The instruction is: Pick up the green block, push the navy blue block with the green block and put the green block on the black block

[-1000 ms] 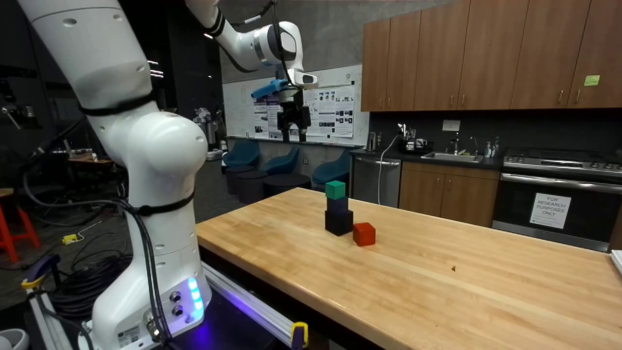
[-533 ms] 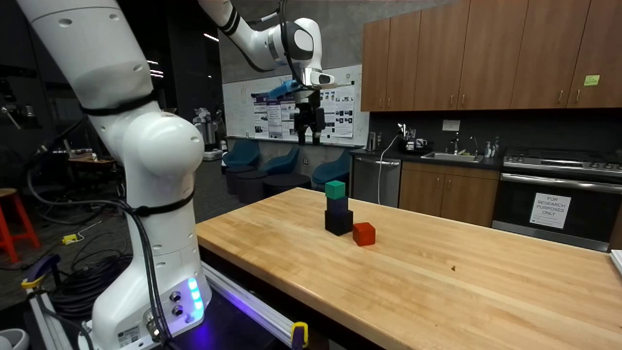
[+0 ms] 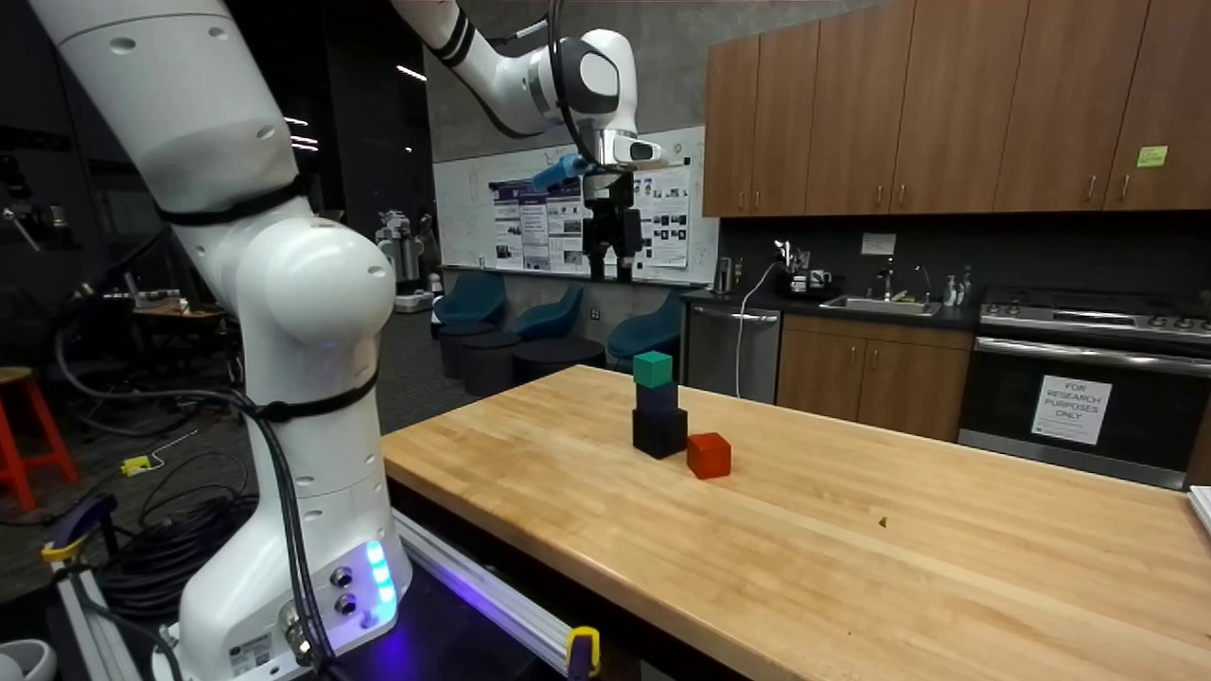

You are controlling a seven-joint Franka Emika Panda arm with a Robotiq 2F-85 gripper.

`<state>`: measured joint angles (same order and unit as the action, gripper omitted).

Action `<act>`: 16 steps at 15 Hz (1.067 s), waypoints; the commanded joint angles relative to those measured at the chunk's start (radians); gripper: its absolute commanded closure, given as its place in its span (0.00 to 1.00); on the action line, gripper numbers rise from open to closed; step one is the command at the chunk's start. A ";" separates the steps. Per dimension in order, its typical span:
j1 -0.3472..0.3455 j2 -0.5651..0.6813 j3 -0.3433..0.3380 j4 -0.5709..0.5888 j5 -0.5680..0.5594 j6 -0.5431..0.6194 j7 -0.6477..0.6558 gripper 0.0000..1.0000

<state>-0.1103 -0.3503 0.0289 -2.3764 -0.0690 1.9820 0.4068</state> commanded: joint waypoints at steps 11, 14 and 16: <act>-0.007 0.066 -0.055 -0.016 0.001 0.110 -0.087 0.00; -0.006 0.098 -0.083 -0.019 0.007 0.132 -0.148 0.00; -0.003 0.123 -0.098 -0.018 0.012 0.143 -0.200 0.00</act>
<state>-0.1114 -0.2601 -0.0495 -2.3972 -0.0710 2.1008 0.2815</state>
